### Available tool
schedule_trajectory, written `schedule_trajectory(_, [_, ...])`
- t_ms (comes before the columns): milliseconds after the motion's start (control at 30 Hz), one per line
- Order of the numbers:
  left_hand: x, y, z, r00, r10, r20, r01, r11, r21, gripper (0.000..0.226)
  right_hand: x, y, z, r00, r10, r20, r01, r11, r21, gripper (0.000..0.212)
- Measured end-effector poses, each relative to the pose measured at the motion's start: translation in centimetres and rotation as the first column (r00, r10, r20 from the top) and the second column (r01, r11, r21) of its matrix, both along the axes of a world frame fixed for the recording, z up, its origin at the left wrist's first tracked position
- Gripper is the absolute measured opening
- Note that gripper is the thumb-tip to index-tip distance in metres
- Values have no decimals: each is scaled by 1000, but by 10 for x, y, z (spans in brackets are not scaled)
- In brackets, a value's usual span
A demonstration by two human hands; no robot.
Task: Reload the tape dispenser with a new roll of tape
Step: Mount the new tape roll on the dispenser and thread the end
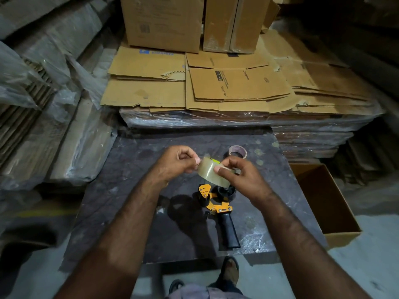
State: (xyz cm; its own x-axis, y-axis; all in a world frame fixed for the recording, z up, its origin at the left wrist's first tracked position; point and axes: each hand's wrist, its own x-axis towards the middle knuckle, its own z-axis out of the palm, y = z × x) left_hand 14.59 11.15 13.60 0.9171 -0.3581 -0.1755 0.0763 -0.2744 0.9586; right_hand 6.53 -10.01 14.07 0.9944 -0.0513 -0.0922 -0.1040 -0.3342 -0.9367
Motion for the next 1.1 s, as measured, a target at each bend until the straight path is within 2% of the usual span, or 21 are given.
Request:
schedule_trajectory(33, [1,-2,1,1000,-7,11,7,1000,6,5,1,0,-1,1000,-9,-5,9,1000,-28,36])
schedule_trajectory(167, [2,-13,6,997,-58,59,54,997,62,6,12,-2,-3,989,-75,-125,45,972,-231,98])
schedule_trajectory(233, [2,-19,9,992,-93,81,87,994,72,6,14,-5,0,971,-66,-230,8,970,-244,109])
schedule_trajectory(300, [4,-22,9,987,-132,93,127,990,64,7,13,-9,3,957,-42,-288,-24,975,-222,91])
schedule_trajectory(367, [8,-20,6,980,-172,102,167,984,55,6,9,-18,2,958,-50,-284,-4,982,-188,76])
schedule_trajectory(500, [8,-25,0,970,-232,78,226,971,72,12,3,-36,-1,961,-71,-266,24,984,-175,84])
schedule_trajectory(600, [4,-37,-3,970,-238,56,233,969,84,7,2,-47,-4,965,-52,-256,1,981,-194,82])
schedule_trajectory(767, [7,-43,-23,997,-42,67,37,997,73,4,1,-75,-1,977,77,-197,-143,926,-349,82])
schedule_trajectory(900, [4,-50,-40,996,-11,86,5,998,65,6,18,-91,-16,981,139,-135,-189,838,-512,93])
schedule_trajectory(1000, [-4,-56,-56,997,31,67,-39,991,125,7,32,-99,-36,983,132,-126,-180,809,-559,97])
schedule_trajectory(1100, [-15,-63,-86,994,112,13,-113,982,149,7,44,-106,-63,975,201,-98,-221,787,-576,94])
